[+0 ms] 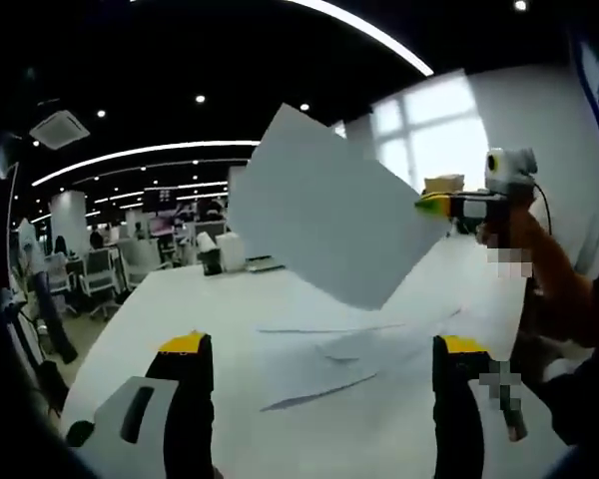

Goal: Organize the stack of printing papers by aligning and flattening the scattered papers on the table

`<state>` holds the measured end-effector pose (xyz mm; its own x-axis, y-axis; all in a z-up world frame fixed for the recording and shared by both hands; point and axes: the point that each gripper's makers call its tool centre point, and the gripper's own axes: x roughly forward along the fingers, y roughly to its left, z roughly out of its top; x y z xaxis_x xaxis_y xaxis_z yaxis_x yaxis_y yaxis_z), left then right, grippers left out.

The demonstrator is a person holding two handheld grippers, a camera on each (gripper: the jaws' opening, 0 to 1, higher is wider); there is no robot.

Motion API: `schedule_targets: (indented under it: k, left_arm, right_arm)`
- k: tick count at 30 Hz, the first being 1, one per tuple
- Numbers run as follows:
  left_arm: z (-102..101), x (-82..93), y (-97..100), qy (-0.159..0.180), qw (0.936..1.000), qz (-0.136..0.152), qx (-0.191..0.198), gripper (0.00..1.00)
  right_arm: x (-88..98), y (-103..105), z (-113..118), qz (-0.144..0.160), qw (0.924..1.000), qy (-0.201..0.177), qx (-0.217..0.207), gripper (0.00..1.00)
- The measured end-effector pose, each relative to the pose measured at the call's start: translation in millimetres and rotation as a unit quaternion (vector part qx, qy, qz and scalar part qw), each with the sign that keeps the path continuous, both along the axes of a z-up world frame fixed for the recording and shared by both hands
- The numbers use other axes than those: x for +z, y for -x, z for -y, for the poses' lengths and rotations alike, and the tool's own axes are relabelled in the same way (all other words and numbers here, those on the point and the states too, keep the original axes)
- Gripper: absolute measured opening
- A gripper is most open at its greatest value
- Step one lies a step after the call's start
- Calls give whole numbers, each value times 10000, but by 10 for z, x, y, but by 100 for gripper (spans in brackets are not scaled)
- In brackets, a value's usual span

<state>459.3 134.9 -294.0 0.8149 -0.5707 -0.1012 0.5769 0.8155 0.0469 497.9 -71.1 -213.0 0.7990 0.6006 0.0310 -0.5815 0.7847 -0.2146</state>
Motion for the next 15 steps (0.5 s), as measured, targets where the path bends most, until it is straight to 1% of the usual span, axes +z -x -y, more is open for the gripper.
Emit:
schedule_targets:
  k: [4,10,15]
  left_arm:
    - [19,29,-5,139,9999,41,-40,93]
    - [0,27,-52,322,9995,53,-19,93]
    - [-20,18,-78,352,9994,31,35,93]
  right_arm:
    - [72,51,-11,34,9999,-96,90,0]
    - [146,147,-75,-28,9988,-340,342,0]
    - [200,220,-123,19,9984,-341,440,0]
